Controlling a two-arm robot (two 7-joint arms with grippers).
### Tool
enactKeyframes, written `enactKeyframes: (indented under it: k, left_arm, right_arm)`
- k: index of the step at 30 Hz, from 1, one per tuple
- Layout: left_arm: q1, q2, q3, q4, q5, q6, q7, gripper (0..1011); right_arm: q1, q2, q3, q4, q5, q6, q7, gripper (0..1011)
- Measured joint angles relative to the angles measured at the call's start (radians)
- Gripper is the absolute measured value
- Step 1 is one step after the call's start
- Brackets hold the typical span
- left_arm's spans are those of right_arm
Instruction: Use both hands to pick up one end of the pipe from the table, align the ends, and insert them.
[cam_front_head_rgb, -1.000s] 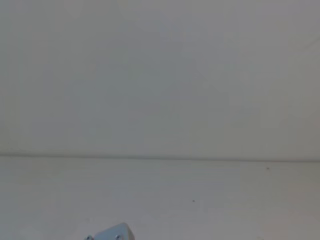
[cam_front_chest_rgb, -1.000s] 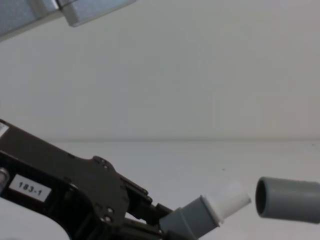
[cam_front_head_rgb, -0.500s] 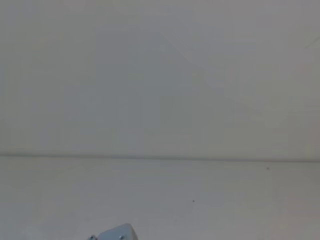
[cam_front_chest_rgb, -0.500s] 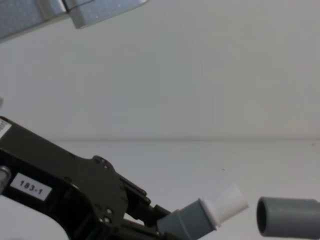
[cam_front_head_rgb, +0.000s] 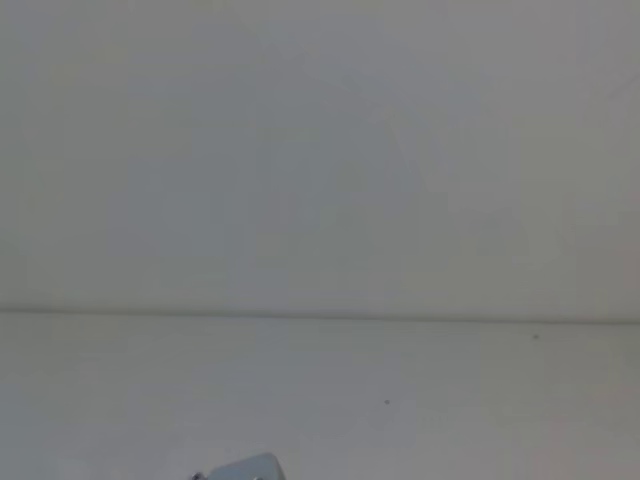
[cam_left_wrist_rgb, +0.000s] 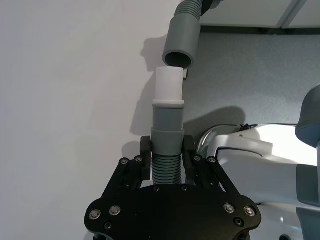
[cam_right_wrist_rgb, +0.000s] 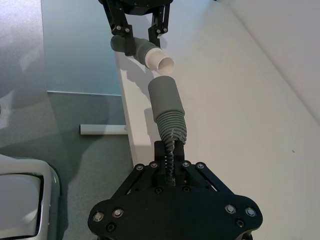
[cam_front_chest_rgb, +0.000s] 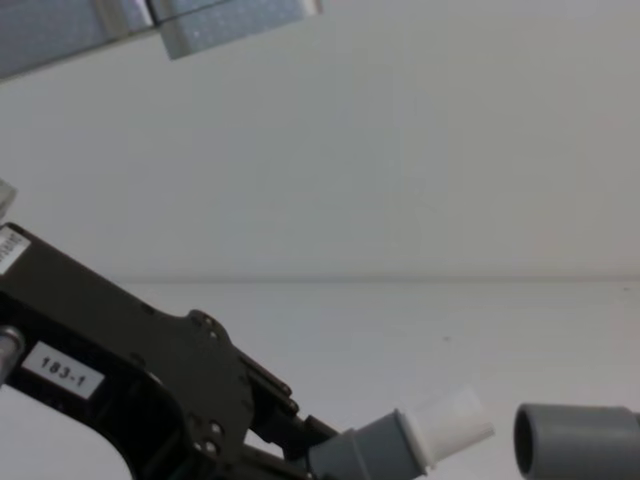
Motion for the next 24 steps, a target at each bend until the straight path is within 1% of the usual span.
enactKeyframes:
  k: [10,19,24]
  left_arm:
    - [-0.036,-0.006,0.031,-0.001,0.020,0.020,-0.009,333]
    - [-0.066,-0.016,0.060,0.007,0.032,0.035,-0.017,333]
    - [-0.079,-0.020,0.070,0.011,0.035,0.042,-0.021,333]
  right_arm:
    - [-0.001,0.001,0.003,0.001,0.001,-0.010,0.001,73]
    - [-0.004,0.002,0.010,-0.001,0.013,-0.022,0.009,71]
    - [-0.001,0.001,0.010,-0.001,0.017,-0.026,0.013,69]
